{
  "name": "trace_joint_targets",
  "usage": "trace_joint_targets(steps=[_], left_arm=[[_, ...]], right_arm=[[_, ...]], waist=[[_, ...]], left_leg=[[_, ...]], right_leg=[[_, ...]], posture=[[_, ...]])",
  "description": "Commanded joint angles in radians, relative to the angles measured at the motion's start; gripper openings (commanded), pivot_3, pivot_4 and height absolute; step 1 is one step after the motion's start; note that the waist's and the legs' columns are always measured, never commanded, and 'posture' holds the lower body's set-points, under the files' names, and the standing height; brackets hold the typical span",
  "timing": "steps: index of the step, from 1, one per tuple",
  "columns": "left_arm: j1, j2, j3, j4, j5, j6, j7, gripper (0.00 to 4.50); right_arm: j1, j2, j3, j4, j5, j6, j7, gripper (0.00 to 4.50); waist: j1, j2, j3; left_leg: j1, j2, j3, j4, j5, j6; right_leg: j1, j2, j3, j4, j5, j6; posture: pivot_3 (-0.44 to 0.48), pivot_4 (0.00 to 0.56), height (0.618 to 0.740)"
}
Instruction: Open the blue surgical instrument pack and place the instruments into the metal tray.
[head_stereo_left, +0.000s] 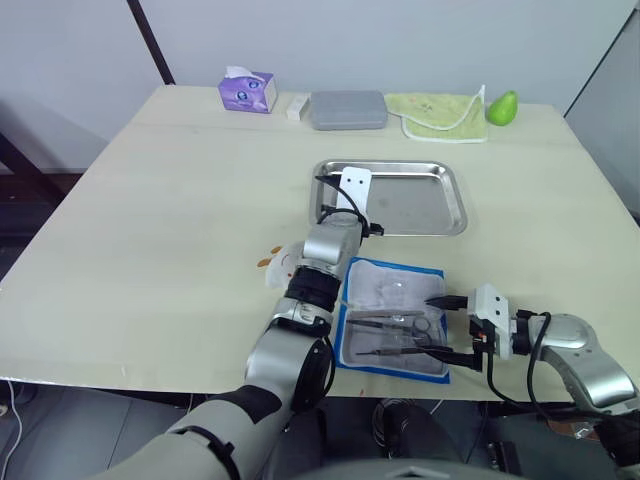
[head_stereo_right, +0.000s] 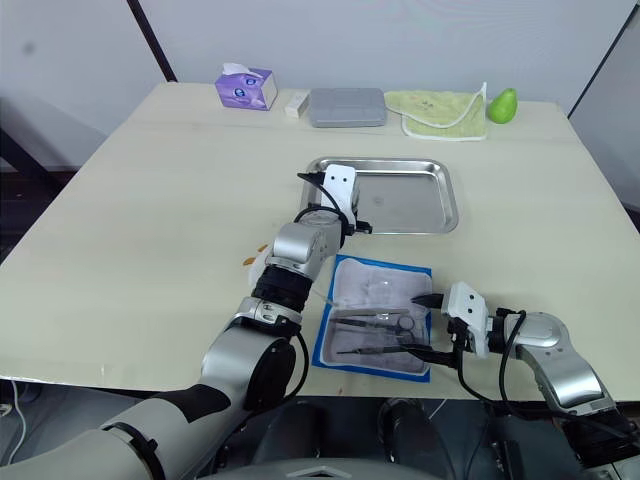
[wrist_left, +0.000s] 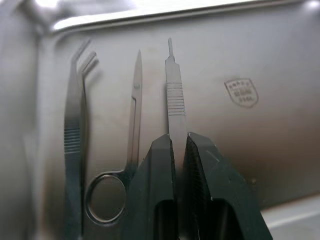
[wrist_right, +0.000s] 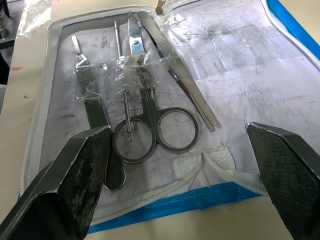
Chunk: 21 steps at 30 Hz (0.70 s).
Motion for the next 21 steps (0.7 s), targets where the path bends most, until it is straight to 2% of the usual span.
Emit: trace_joint_targets(steps=[1,3,5,6,12,15,17,19,21], left_arm=[[-0.028,-0.013,0.004,-0.014,-0.018,-0.011,-0.002,1.24],[-0.028,-0.015,0.003,-0.021,-0.019,-0.008,-0.001,1.86],[-0.024,-0.016,-0.001,-0.036,-0.025,-0.007,-0.005,2.91],[-0.019,-0.017,-0.003,-0.051,-0.030,-0.002,-0.013,3.25],[0.033,-0.006,-0.020,-0.206,-0.104,0.017,-0.149,3.25],[0.111,0.040,-0.050,-0.389,-0.206,0.028,-0.338,3.25],[0.187,0.115,-0.086,-0.517,-0.292,0.036,-0.521,3.25],[0.241,0.173,-0.104,-0.582,-0.313,-0.027,-0.619,3.25],[0.286,0.248,-0.120,-0.650,-0.379,-0.083,-0.783,3.25]], right_arm=[[0.053,-0.024,0.035,0.071,-0.051,0.081,-0.009,4.50],[0.052,-0.024,0.035,0.071,-0.051,0.081,-0.009,4.50],[0.051,-0.023,0.035,0.073,-0.052,0.081,-0.009,4.50],[0.052,-0.024,0.035,0.072,-0.052,0.080,-0.009,4.50],[0.053,-0.022,0.034,0.072,-0.051,0.078,-0.010,4.50],[0.053,-0.021,0.033,0.074,-0.050,0.073,-0.008,4.50],[0.051,-0.019,0.031,0.079,-0.047,0.066,-0.005,4.50],[0.049,-0.016,0.028,0.082,-0.043,0.060,-0.003,4.50],[0.049,-0.014,0.027,0.084,-0.042,0.056,-0.002,4.50]], waist=[[0.000,0.000,0.000],[0.000,0.000,0.000],[0.000,0.000,0.000],[0.000,0.000,0.000],[0.000,0.000,0.000],[-0.002,0.001,0.000],[-0.001,0.001,0.000],[-0.005,0.004,-0.001],[-0.004,0.004,0.000]], left_leg=[[0.000,0.000,0.000,0.000,0.000,0.000],[0.000,0.000,0.000,0.000,0.000,0.000],[0.000,0.000,0.000,0.000,0.000,0.000],[0.000,0.000,0.000,0.000,0.000,0.000],[0.000,0.000,0.000,0.000,0.000,0.000],[0.000,0.000,0.000,0.000,0.000,0.000],[0.000,0.000,0.000,0.000,0.000,0.000],[0.000,0.000,0.000,0.000,0.000,0.000],[0.001,0.000,0.001,-0.001,0.000,-0.001]], right_leg=[[0.000,0.000,0.000,0.000,0.000,0.000],[0.000,0.000,0.000,0.000,0.000,0.000],[0.000,0.000,0.000,0.000,0.000,0.000],[0.000,0.000,0.000,0.000,0.000,0.000],[0.000,0.000,0.000,0.000,0.000,0.000],[0.000,0.000,0.000,0.000,0.000,0.000],[0.000,-0.001,0.000,0.000,0.000,0.000],[0.000,-0.001,0.000,0.000,0.000,0.000],[0.000,-0.001,0.001,0.000,0.000,0.000]], posture=[[0.000,0.150,0.738],[0.000,0.150,0.738],[0.000,0.150,0.738],[0.000,0.150,0.738],[0.000,0.150,0.738],[0.000,0.150,0.738],[0.000,0.150,0.738],[0.000,0.150,0.738],[0.000,0.150,0.738]])
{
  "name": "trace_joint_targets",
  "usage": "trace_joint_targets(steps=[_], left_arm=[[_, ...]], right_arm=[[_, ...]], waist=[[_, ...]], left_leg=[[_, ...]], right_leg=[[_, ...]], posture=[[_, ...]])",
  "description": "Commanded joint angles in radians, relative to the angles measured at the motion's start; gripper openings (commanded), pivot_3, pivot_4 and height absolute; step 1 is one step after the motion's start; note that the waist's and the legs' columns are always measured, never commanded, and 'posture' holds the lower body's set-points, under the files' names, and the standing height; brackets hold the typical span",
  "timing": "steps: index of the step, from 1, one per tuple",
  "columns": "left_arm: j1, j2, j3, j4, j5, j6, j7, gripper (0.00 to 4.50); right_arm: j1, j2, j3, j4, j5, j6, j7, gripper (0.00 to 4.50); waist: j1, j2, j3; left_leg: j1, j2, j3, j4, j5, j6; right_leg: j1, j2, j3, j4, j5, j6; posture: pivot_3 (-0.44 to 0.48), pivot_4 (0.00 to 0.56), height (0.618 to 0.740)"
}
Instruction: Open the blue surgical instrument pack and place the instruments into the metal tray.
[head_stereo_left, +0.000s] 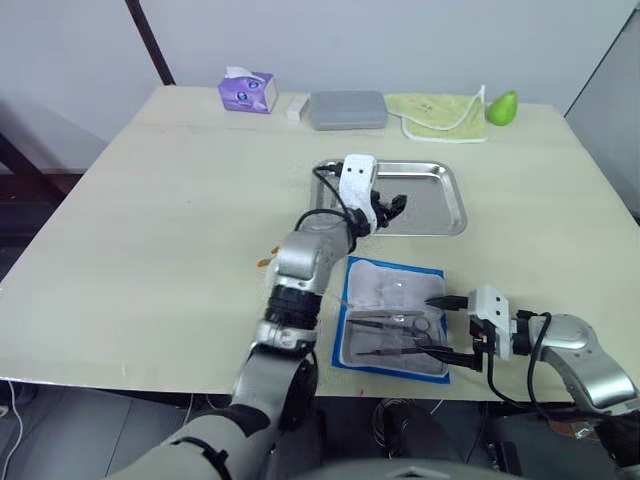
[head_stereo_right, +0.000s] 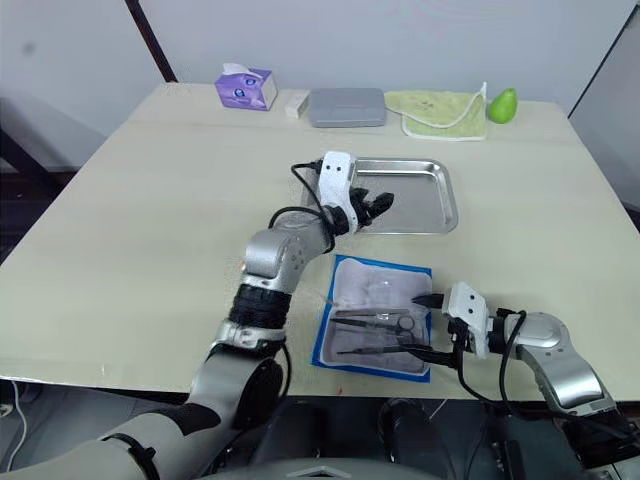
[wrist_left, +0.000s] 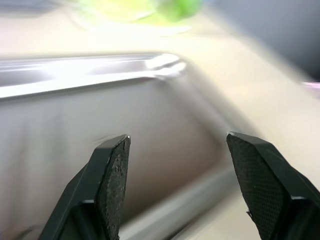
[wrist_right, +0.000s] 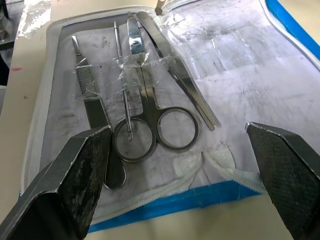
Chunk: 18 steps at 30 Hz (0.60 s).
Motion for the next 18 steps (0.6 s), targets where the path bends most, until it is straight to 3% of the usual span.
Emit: trace_joint_targets(steps=[1,5,11,15,18], left_arm=[[0.045,0.098,-0.022,-0.144,-0.125,-0.061,-0.262,3.25],[0.129,0.289,-0.026,-0.194,-0.195,-0.145,-0.542,3.25],[0.207,0.469,0.026,-0.216,-0.283,-0.141,-0.722,3.25],[0.276,0.576,0.070,-0.228,-0.323,-0.157,-0.812,4.43],[0.352,0.664,0.121,-0.238,-0.336,-0.185,-0.881,4.48]], right_arm=[[0.047,-0.014,0.030,0.085,-0.045,0.056,-0.003,4.50],[0.048,-0.007,0.025,0.089,-0.041,0.048,0.000,4.50],[0.061,-0.004,0.017,0.083,-0.036,0.039,0.000,4.50],[0.070,-0.003,0.014,0.080,-0.033,0.034,0.001,4.50],[0.078,-0.003,0.009,0.078,-0.028,0.028,0.003,4.50]], waist=[[0.001,0.000,0.000],[0.003,0.000,0.000],[0.004,0.000,0.000],[0.004,0.000,0.001],[0.004,0.000,0.001]], left_leg=[[0.000,0.000,0.000,0.000,0.000,0.000],[0.000,0.000,0.000,0.001,0.000,0.000],[0.000,0.000,0.000,0.000,0.000,0.000],[0.000,0.001,0.000,0.000,0.000,0.000],[0.000,0.001,0.000,0.000,0.000,0.000]], right_leg=[[0.000,0.000,0.000,0.000,0.000,0.000],[0.000,0.000,-0.001,0.000,0.000,0.000],[0.000,0.000,-0.001,0.000,0.000,0.000],[0.000,0.000,-0.001,0.000,-0.001,-0.001],[0.000,-0.001,-0.001,-0.001,-0.002,-0.003]], posture=[[0.000,0.150,0.738],[0.000,0.150,0.738],[0.000,0.150,0.738],[0.000,0.150,0.738],[0.000,0.150,0.738]])
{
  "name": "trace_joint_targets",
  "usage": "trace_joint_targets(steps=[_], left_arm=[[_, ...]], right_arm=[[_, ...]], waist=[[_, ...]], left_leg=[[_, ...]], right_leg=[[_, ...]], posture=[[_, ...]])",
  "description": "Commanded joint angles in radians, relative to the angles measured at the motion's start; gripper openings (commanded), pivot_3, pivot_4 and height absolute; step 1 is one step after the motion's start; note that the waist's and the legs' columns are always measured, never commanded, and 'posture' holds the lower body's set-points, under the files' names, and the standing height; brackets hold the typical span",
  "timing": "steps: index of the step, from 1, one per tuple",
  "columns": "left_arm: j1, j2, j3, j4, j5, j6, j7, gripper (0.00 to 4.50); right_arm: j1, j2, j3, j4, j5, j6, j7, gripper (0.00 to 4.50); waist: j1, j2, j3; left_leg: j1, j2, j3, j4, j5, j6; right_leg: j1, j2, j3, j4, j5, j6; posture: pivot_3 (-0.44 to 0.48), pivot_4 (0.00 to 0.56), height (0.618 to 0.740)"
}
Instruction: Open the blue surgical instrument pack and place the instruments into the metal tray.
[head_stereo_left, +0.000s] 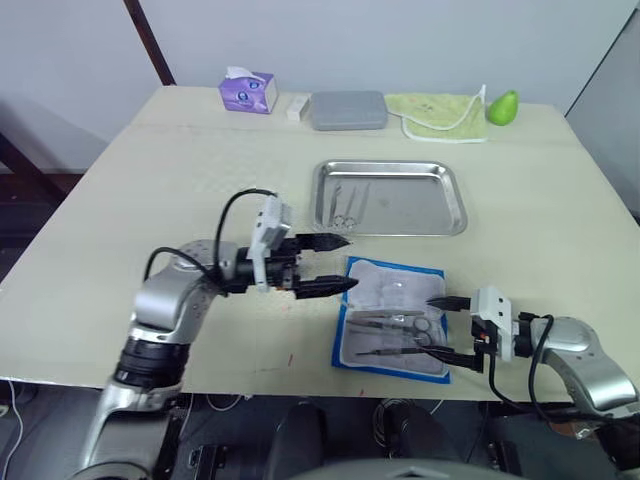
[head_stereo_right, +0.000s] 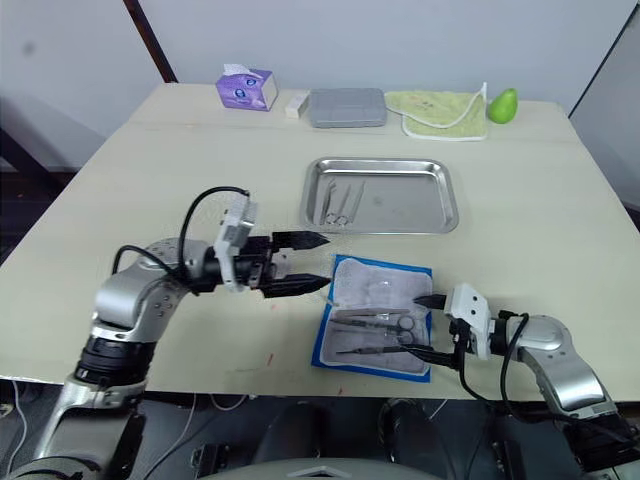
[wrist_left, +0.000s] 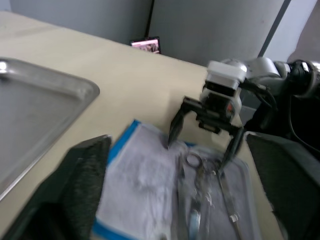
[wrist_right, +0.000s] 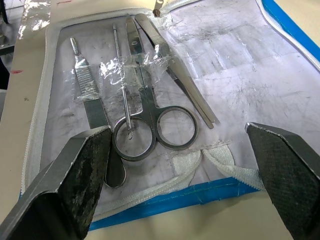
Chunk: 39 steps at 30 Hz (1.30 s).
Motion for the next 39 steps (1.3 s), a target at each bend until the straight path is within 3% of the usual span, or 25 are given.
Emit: trace_joint_targets(steps=[1,6,16,23,28,29,31,32,34,39], left_arm=[[0.073,0.091,0.080,-0.028,-0.022,-0.060,-0.092,4.48],[0.176,0.198,0.147,0.025,-0.005,-0.147,-0.173,4.48],[0.201,0.224,0.143,0.046,0.000,-0.212,-0.206,4.48],[0.132,0.176,0.038,-0.009,0.105,-0.266,-0.127,4.48],[0.028,0.107,-0.094,-0.034,0.147,-0.183,-0.049,4.48],[0.006,0.083,-0.126,-0.035,0.161,-0.171,-0.030,3.95],[-0.029,0.049,-0.174,-0.034,0.180,-0.142,-0.002,3.35],[-0.049,0.030,-0.206,-0.027,0.200,-0.127,0.015,2.67],[-0.085,-0.003,-0.258,-0.012,0.233,-0.110,0.037,1.78],[-0.126,-0.061,-0.330,-0.004,0.272,-0.083,0.068,1.78]], right_arm=[[0.059,-0.012,0.024,0.074,-0.034,0.038,0.004,4.50],[0.060,-0.017,0.015,0.083,-0.024,0.015,0.026,4.50],[0.047,-0.019,0.001,0.114,-0.015,-0.046,0.095,4.50],[0.037,-0.010,0.006,0.124,-0.028,-0.060,0.093,4.50],[0.035,-0.005,0.009,0.119,-0.033,-0.057,0.084,4.50],[0.036,-0.003,0.007,0.118,-0.032,-0.055,0.080,4.50],[0.037,-0.002,0.008,0.113,-0.034,-0.052,0.075,4.50],[0.040,-0.001,0.007,0.110,-0.032,-0.049,0.071,4.50],[0.045,-0.002,0.008,0.104,-0.035,-0.049,0.068,4.50],[0.058,-0.004,0.010,0.087,-0.034,-0.043,0.057,4.50]], waist=[[0.000,0.000,0.000],[0.008,0.001,0.002],[0.021,0.003,0.003],[0.021,0.003,0.004],[0.022,0.003,0.003],[0.021,0.003,0.003],[0.020,0.003,0.003],[0.019,0.003,0.003],[0.019,0.003,0.003],[0.020,0.003,0.003]], left_leg=[[0.000,0.000,0.000,0.000,0.000,0.000],[0.000,0.001,0.000,0.000,0.000,0.000],[-0.001,0.001,0.001,0.000,0.000,0.000],[-0.001,0.001,0.002,0.000,0.000,0.000],[-0.001,0.001,0.002,0.000,0.000,0.000],[-0.001,0.001,0.001,0.000,0.000,0.000],[-0.001,0.001,0.001,0.000,0.000,0.000],[-0.001,0.001,0.001,0.000,0.000,0.000],[-0.001,0.001,0.001,0.000,0.000,0.000],[-0.001,0.001,0.001,0.000,0.000,0.000]], right_leg=[[0.000,0.000,0.000,0.000,0.000,0.000],[-0.001,-0.001,0.000,0.000,-0.001,-0.001],[-0.001,-0.001,0.000,-0.001,-0.001,-0.001],[-0.001,0.000,0.000,-0.001,-0.001,-0.001],[-0.001,0.000,0.000,-0.001,-0.001,-0.001],[-0.001,0.000,0.000,-0.001,0.000,-0.001],[-0.001,0.001,0.000,0.000,0.000,0.000],[-0.001,0.001,0.000,0.000,0.001,0.002],[-0.001,0.001,0.000,0.000,0.001,0.002],[-0.001,0.002,0.000,0.000,0.001,0.002]], posture=[[0.000,0.150,0.738],[0.000,0.150,0.738],[0.000,0.150,0.738],[0.000,0.150,0.738],[0.000,0.150,0.738],[0.000,0.150,0.738],[0.000,0.150,0.738],[0.000,0.150,0.738],[0.000,0.150,0.738],[0.000,0.150,0.738]])
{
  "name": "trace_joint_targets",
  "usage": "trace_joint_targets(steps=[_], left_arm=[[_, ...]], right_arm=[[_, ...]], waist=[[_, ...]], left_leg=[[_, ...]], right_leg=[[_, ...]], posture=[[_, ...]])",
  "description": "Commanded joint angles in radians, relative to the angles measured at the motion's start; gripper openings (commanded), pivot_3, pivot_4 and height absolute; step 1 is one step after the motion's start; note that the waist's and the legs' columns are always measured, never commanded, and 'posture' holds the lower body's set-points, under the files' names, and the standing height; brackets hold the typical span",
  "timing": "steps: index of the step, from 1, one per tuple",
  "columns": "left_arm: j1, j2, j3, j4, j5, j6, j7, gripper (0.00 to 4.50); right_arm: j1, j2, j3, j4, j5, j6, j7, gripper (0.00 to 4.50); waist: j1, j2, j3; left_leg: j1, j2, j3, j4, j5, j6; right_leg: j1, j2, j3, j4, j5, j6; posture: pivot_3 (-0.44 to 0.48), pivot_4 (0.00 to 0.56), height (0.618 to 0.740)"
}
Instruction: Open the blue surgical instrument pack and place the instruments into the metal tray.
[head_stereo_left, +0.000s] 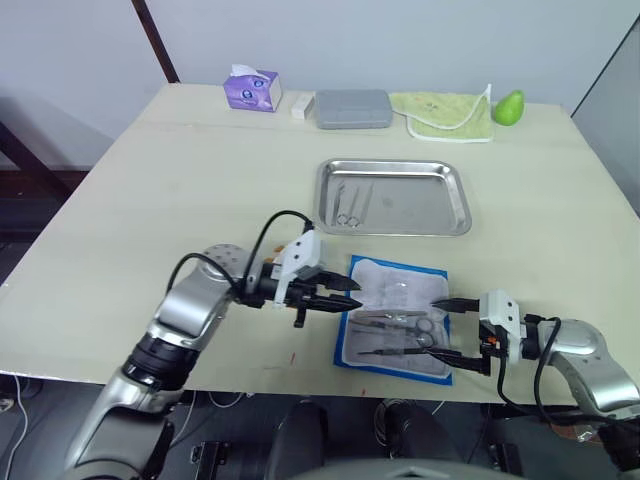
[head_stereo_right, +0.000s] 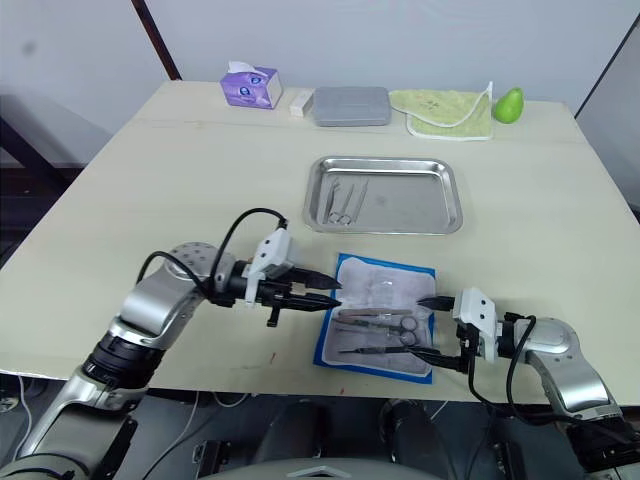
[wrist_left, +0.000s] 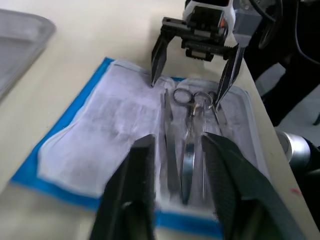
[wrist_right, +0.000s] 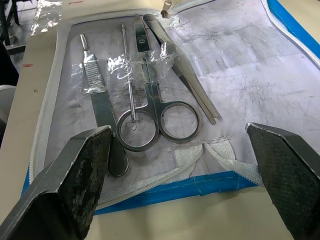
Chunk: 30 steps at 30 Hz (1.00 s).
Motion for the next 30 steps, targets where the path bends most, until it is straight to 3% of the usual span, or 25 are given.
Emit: trace_joint_targets(steps=[1,9,30], left_arm=[[-0.028,-0.027,-0.039,-0.007,0.030,0.002,0.023,1.78],[-0.081,-0.076,-0.129,0.052,0.131,0.003,0.060,1.78],[-0.094,-0.100,-0.201,0.146,0.253,-0.054,0.042,1.78]], right_arm=[[0.046,-0.005,0.039,0.032,-0.038,0.048,-0.006,4.50],[0.057,-0.007,0.042,0.015,-0.038,0.057,-0.021,4.50],[0.065,-0.009,0.043,0.009,-0.036,0.065,-0.033,4.50]], waist=[[0.000,0.000,0.000],[0.000,0.000,0.000],[0.001,0.000,0.000]], left_leg=[[0.000,0.000,0.000,0.000,0.000,0.000],[0.000,0.000,0.000,0.000,0.000,0.000],[0.000,0.000,0.000,0.000,0.000,0.000]], right_leg=[[0.000,0.000,0.000,0.000,0.000,0.000],[0.000,0.000,0.000,0.000,0.000,0.000],[0.000,0.000,0.000,0.000,0.000,0.000]], posture=[[0.000,0.150,0.738],[0.000,0.150,0.738],[0.000,0.150,0.738]])
